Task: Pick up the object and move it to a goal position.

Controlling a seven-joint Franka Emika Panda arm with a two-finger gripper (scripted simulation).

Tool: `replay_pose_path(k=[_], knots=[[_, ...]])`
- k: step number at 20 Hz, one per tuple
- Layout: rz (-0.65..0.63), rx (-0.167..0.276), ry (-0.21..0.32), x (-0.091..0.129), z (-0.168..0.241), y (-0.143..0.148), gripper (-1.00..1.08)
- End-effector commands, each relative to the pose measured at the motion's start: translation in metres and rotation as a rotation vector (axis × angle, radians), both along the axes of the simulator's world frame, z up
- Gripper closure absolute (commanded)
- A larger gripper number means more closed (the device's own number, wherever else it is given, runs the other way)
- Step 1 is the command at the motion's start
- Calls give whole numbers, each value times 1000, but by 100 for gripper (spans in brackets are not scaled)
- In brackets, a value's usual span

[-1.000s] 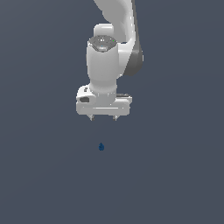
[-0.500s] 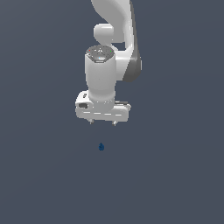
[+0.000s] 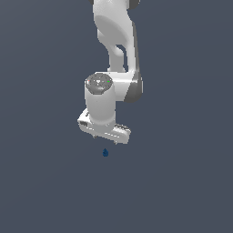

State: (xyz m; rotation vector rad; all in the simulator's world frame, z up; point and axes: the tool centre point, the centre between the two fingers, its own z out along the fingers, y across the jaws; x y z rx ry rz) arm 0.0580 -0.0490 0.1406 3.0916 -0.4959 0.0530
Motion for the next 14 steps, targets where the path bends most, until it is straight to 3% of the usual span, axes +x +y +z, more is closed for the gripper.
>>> replay_pose_path(k=[1, 14], knots=[[-62, 7, 9, 5, -14, -3, -92], [-201, 18, 30, 15, -48, -8, -92]])
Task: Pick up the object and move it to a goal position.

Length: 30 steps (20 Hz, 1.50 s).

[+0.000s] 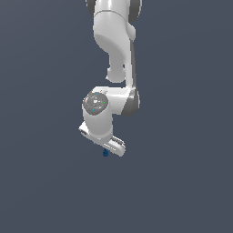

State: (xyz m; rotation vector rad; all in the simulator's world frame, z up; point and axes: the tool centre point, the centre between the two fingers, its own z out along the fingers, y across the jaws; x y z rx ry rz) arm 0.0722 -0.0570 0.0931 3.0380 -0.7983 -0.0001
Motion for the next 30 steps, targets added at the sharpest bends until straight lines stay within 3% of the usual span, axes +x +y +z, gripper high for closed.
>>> replay_pose_path(k=[1, 19, 20, 30], knots=[[0, 0, 0, 0, 0, 0, -92], [-5, 0, 0, 1, -51, 0, -92], [-5, 0, 0, 1, -51, 0, 108], [-5, 0, 0, 1, -51, 0, 108]])
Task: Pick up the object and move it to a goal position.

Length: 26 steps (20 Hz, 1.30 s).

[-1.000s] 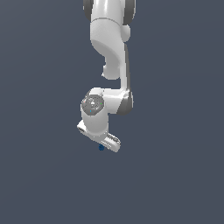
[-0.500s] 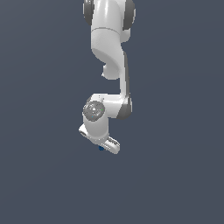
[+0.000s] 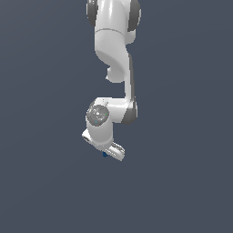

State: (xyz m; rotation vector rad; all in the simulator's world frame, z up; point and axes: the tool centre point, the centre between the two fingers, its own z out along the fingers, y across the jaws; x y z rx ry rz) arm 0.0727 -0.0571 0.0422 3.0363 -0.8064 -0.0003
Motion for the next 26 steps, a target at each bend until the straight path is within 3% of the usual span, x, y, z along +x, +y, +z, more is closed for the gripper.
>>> replay_pose_path(k=[1, 14, 26], knots=[[0, 0, 0, 0, 0, 0, 108], [0, 0, 0, -23, 13, 29, 108], [1, 0, 0, -88, 52, 116, 108]])
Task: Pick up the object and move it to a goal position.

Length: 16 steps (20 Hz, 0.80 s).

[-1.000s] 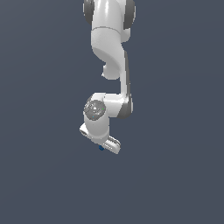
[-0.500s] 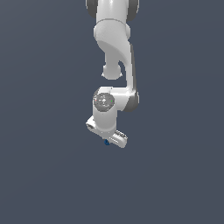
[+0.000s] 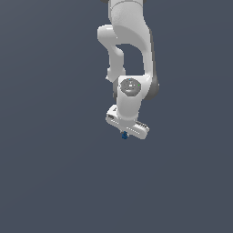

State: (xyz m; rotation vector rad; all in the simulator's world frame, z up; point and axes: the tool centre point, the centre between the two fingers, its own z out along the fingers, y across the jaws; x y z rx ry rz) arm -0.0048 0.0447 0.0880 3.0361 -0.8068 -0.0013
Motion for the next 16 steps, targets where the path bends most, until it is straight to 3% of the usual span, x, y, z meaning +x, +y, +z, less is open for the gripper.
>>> replay_pose_path(k=[1, 16], knots=[[1, 0, -1, -17, 10, 23, 108], [1, -1, -1, -104, 66, 145, 108]])
